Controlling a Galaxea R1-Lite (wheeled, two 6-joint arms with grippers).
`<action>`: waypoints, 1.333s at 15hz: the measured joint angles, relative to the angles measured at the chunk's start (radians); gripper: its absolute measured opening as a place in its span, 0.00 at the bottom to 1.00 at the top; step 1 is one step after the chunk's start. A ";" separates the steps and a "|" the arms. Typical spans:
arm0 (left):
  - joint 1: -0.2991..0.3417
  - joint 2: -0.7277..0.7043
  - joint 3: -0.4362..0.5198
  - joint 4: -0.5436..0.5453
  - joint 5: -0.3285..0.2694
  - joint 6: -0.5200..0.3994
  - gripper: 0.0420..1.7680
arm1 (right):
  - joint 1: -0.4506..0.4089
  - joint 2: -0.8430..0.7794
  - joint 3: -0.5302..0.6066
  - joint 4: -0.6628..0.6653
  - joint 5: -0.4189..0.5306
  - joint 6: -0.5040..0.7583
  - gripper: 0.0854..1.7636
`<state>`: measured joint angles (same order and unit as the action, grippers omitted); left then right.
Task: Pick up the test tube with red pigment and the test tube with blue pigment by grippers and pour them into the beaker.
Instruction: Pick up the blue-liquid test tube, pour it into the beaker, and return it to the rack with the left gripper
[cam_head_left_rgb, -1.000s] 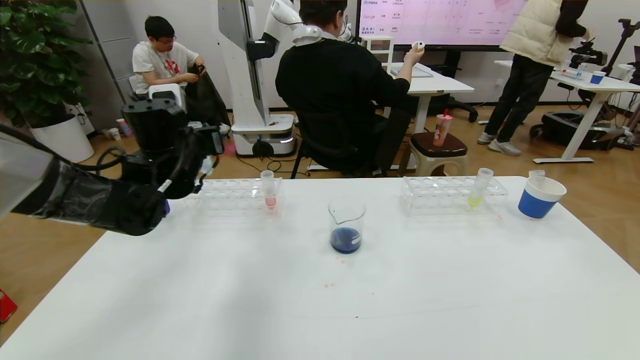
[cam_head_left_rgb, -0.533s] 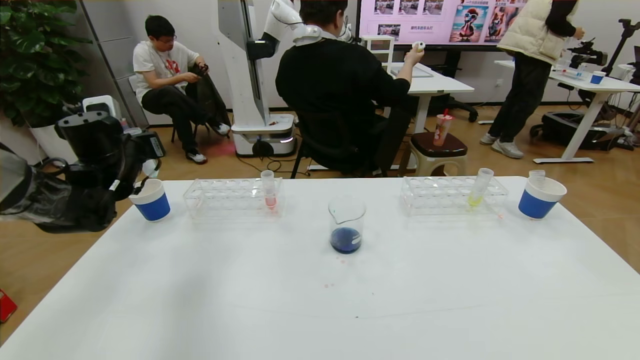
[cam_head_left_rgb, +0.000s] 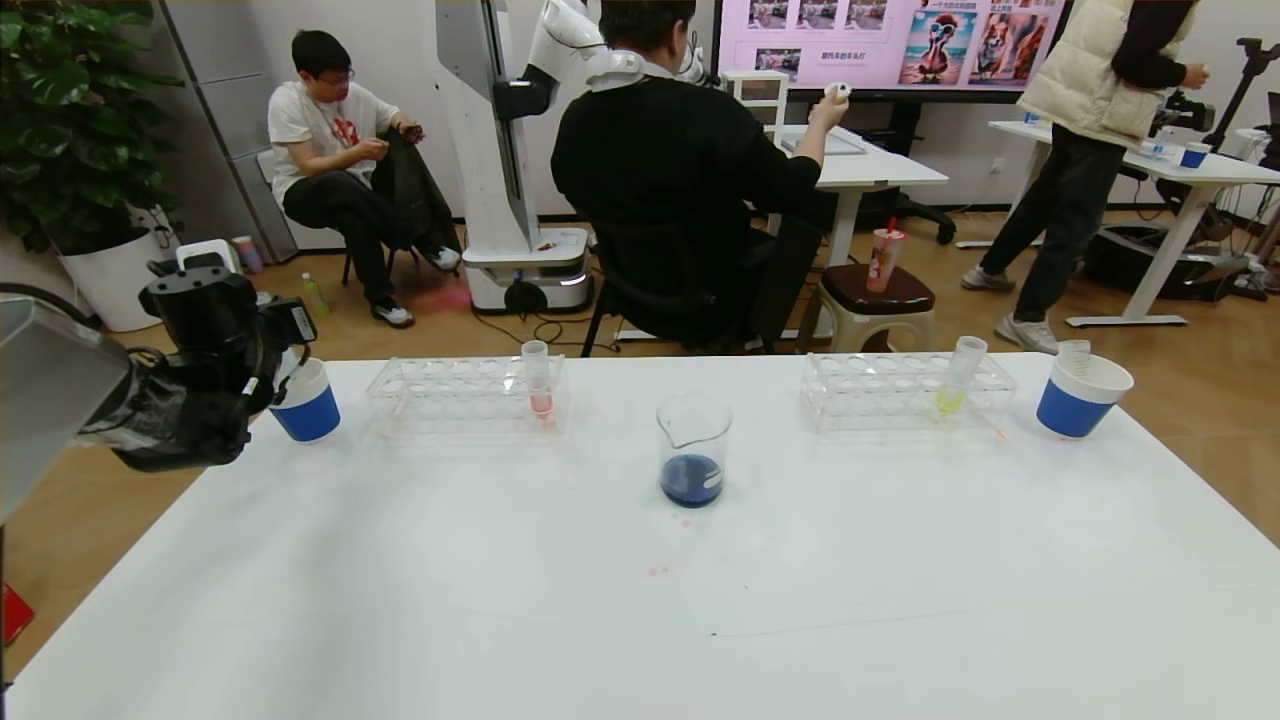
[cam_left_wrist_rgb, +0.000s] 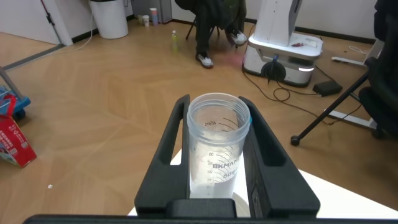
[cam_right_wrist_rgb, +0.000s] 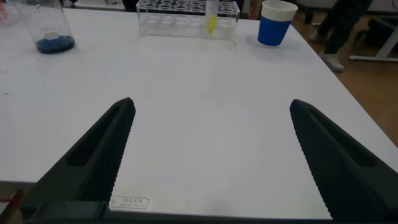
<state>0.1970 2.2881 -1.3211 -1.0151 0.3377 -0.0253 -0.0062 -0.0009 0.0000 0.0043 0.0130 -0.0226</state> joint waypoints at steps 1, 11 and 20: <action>0.002 0.018 -0.007 0.000 0.001 -0.001 0.27 | 0.000 0.000 0.000 0.000 0.000 0.000 0.98; 0.000 0.097 0.032 -0.076 0.009 -0.016 0.27 | 0.000 0.000 0.000 0.000 0.000 0.000 0.98; -0.004 0.097 0.053 -0.093 0.010 -0.016 0.36 | 0.000 0.000 0.000 0.000 0.000 0.000 0.98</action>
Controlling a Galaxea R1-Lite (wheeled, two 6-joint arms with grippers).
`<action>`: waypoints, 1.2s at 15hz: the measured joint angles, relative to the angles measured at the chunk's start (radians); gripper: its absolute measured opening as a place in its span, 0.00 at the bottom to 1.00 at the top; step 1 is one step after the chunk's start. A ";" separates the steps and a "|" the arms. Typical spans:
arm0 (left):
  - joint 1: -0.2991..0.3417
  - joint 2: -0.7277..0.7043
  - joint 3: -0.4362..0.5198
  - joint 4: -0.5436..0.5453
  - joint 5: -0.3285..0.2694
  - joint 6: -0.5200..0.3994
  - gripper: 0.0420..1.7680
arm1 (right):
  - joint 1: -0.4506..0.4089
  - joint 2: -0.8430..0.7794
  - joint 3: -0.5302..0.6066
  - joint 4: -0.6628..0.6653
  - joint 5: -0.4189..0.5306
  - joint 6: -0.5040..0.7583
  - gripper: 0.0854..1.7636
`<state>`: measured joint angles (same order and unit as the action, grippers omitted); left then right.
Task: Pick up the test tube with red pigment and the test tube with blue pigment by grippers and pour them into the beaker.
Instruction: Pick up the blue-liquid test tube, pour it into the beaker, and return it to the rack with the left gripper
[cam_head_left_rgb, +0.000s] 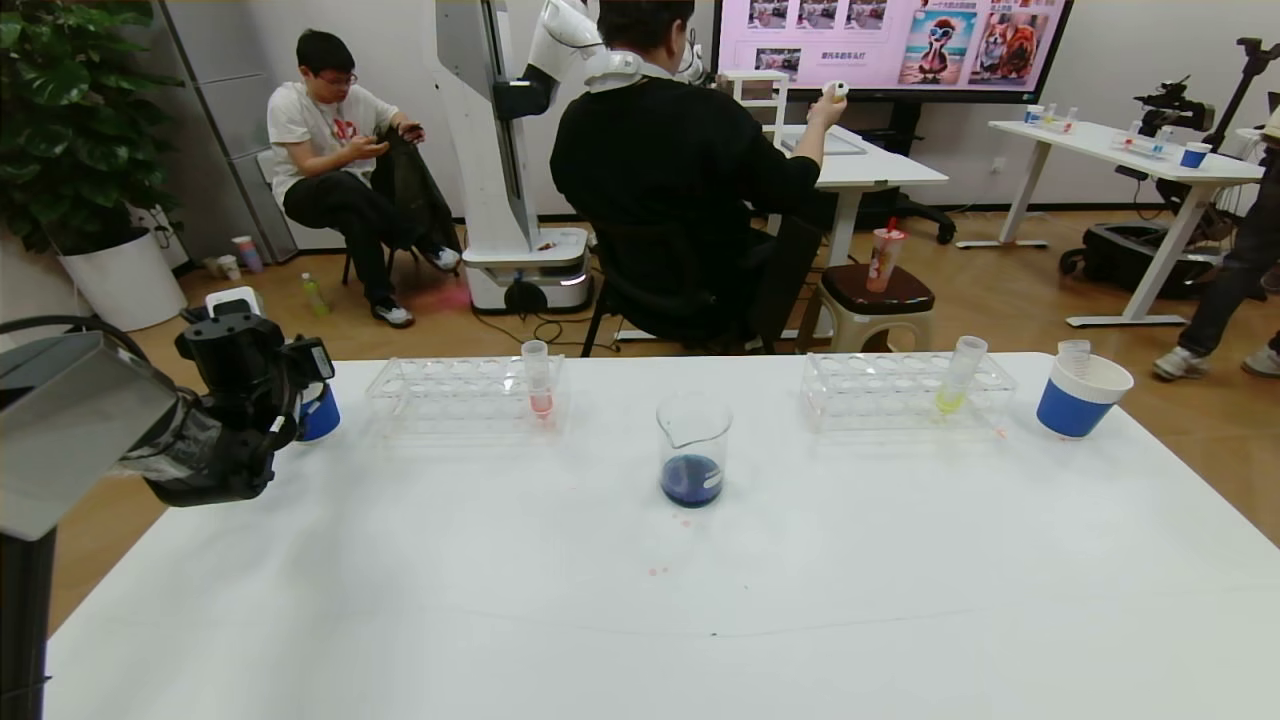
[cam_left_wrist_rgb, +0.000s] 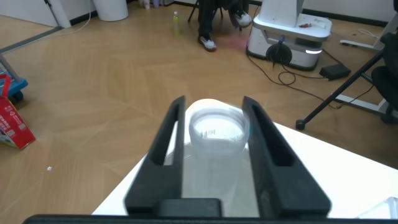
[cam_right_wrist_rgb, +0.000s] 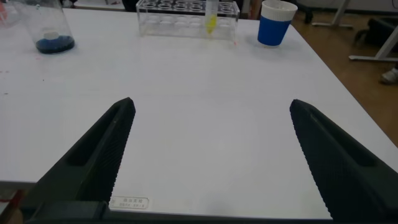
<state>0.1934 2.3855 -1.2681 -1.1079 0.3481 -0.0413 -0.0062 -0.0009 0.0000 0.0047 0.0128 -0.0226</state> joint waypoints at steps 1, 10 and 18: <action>-0.001 0.000 0.000 -0.005 0.000 0.000 0.55 | 0.000 0.000 0.000 0.000 0.000 0.000 0.98; -0.043 -0.078 -0.004 0.024 -0.016 0.015 0.99 | 0.000 0.000 0.000 0.000 0.001 0.000 0.98; -0.274 -0.385 0.114 0.122 -0.079 0.077 0.99 | 0.000 0.000 0.000 0.000 0.000 0.000 0.98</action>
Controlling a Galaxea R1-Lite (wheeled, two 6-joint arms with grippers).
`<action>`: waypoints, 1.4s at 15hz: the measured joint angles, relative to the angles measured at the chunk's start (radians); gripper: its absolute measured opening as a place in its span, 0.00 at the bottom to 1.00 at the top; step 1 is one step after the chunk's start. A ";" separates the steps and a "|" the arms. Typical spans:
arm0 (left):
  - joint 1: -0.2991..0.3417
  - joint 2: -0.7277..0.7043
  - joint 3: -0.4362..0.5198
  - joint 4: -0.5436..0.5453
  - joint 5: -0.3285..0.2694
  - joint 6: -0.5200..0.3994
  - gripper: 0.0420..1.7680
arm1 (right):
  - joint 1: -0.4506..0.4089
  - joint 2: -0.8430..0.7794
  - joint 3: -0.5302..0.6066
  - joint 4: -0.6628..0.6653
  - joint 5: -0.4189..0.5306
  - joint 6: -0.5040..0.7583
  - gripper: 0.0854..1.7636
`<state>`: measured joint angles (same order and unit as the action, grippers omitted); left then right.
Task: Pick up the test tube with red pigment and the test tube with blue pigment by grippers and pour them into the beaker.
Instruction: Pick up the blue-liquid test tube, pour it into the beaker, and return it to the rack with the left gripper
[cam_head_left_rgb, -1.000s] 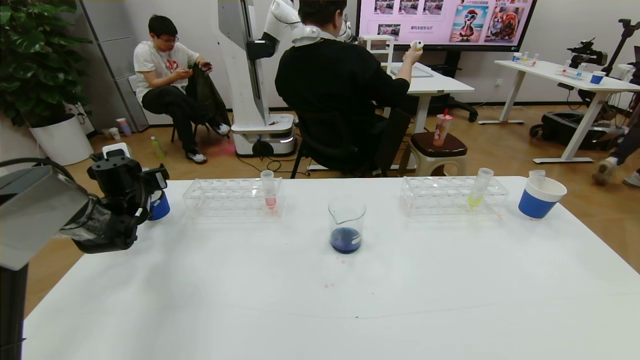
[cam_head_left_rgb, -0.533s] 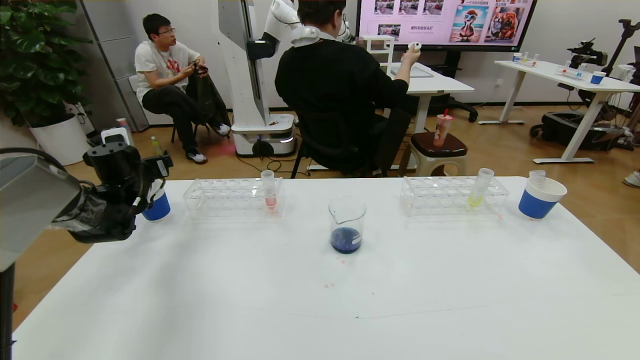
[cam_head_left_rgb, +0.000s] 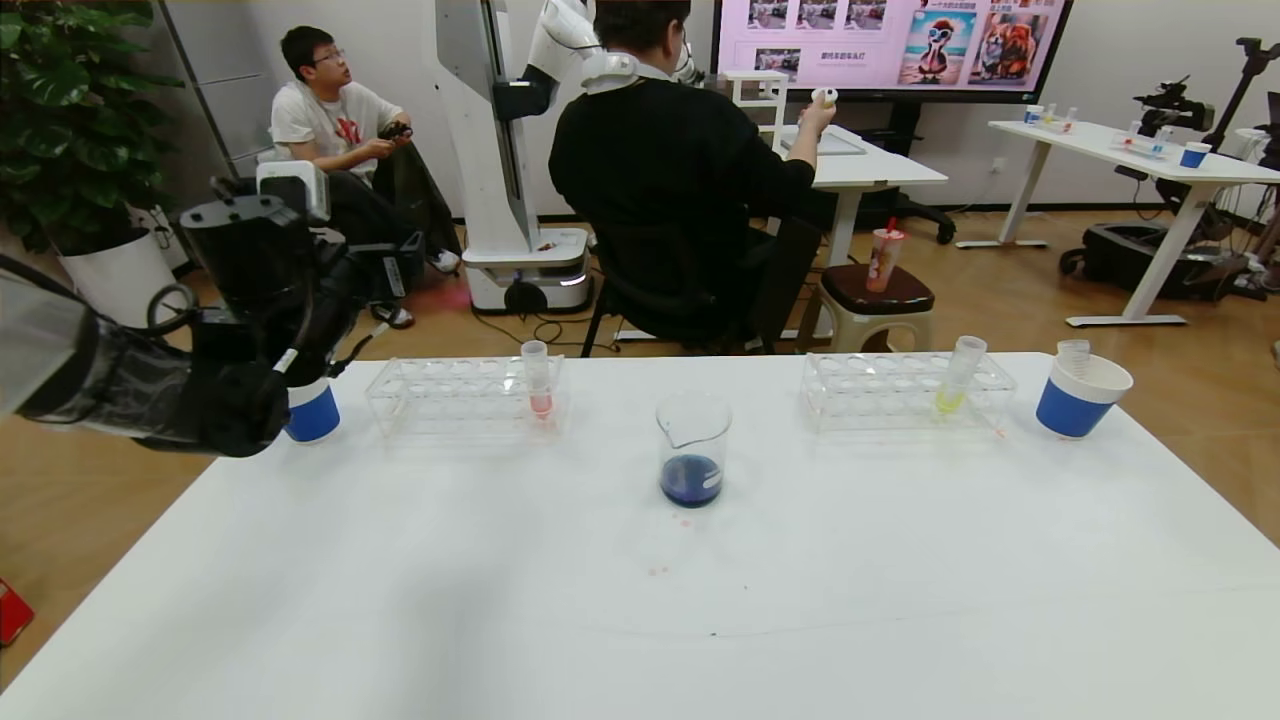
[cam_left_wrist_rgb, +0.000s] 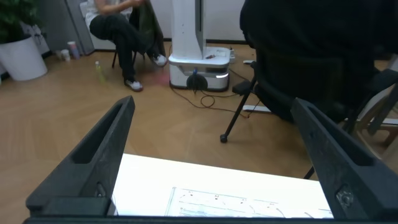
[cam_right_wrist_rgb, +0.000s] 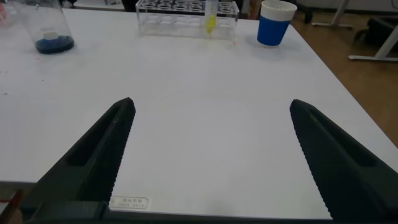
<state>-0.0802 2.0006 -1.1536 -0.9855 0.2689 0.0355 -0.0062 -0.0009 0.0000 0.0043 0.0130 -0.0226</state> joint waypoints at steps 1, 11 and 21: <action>-0.006 -0.056 0.030 0.004 -0.022 0.023 0.99 | 0.000 0.000 0.000 0.000 -0.001 0.000 0.98; 0.012 -0.832 0.256 0.533 -0.072 0.132 0.99 | 0.000 0.000 0.000 0.000 0.000 0.000 0.98; 0.016 -1.618 0.413 1.245 -0.070 0.116 0.99 | 0.000 0.000 0.000 0.000 -0.001 0.000 0.98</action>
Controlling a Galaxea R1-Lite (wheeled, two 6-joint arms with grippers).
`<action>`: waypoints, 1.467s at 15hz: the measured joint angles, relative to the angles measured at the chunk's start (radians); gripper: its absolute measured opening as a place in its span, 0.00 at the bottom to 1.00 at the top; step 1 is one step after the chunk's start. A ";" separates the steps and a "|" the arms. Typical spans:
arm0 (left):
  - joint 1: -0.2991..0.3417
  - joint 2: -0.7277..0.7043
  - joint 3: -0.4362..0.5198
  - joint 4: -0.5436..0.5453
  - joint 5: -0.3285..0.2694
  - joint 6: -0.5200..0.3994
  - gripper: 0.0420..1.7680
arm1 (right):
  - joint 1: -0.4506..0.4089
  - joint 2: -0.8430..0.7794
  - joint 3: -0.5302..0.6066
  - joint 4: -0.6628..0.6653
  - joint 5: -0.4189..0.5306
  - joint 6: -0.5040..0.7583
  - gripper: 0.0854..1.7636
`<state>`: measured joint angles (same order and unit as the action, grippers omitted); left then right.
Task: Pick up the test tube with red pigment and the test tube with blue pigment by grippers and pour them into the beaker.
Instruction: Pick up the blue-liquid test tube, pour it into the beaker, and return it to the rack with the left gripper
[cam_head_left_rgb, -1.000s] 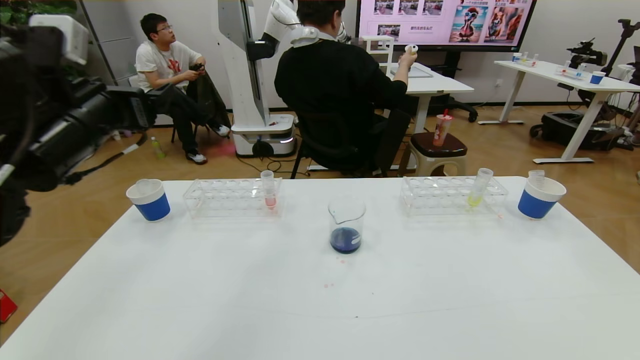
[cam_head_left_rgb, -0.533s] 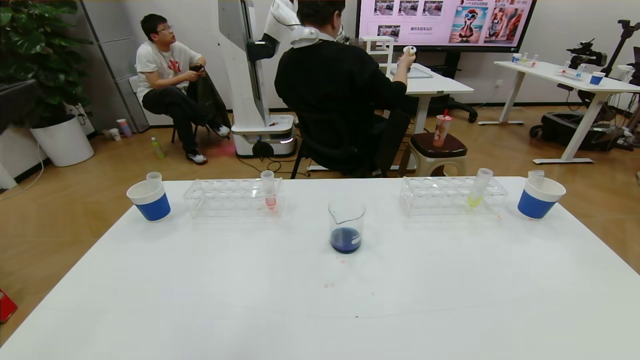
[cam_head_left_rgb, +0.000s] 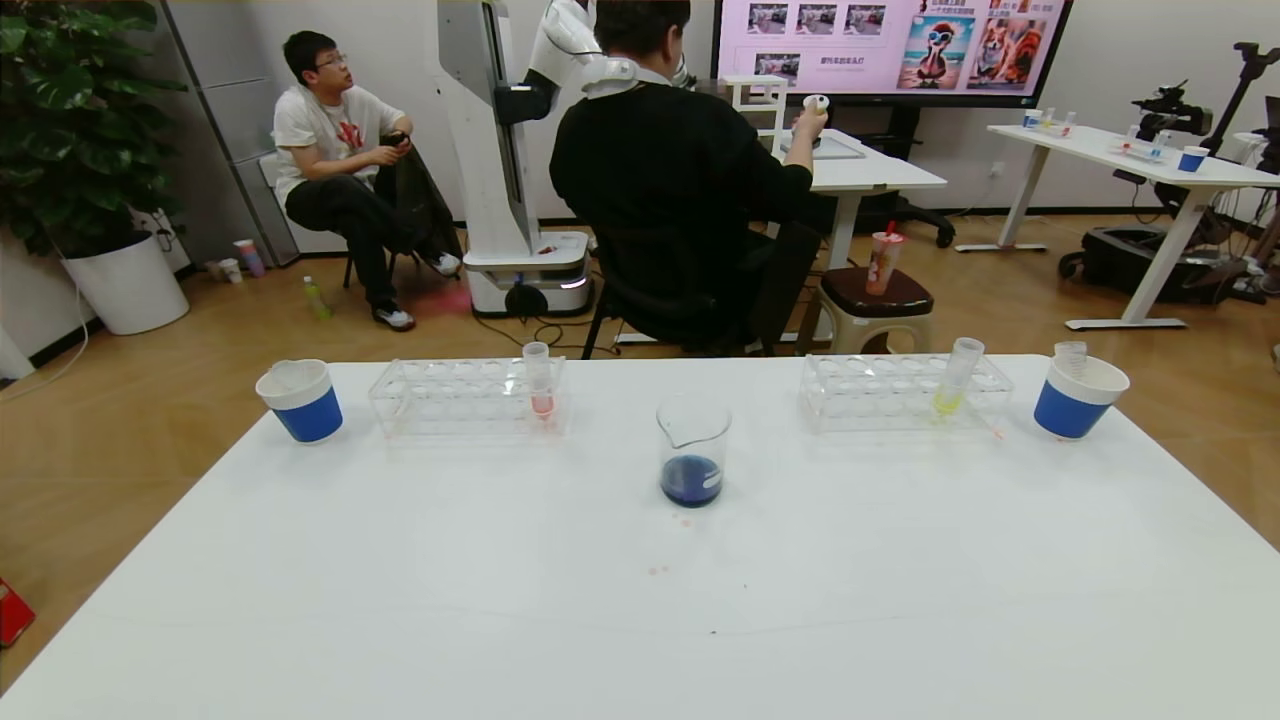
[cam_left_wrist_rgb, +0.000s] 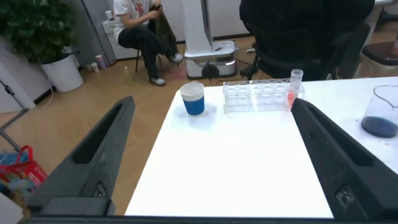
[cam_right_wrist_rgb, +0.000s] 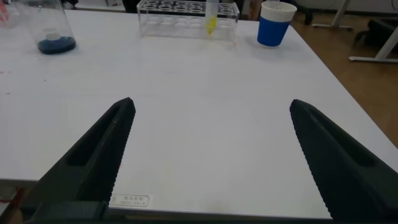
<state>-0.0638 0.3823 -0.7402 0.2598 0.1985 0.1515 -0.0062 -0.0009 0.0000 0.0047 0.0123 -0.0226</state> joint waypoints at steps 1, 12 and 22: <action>0.013 -0.053 0.039 0.007 -0.005 -0.014 0.99 | 0.000 0.000 0.000 0.000 0.000 0.000 0.98; 0.059 -0.381 0.674 -0.321 -0.240 -0.055 0.99 | 0.000 0.000 0.000 0.000 0.000 0.000 0.98; 0.059 -0.384 0.740 -0.256 -0.232 -0.098 0.99 | 0.000 0.000 0.000 0.000 -0.001 0.000 0.98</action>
<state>-0.0047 -0.0019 -0.0004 0.0036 -0.0336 0.0538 -0.0062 -0.0009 0.0000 0.0047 0.0115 -0.0226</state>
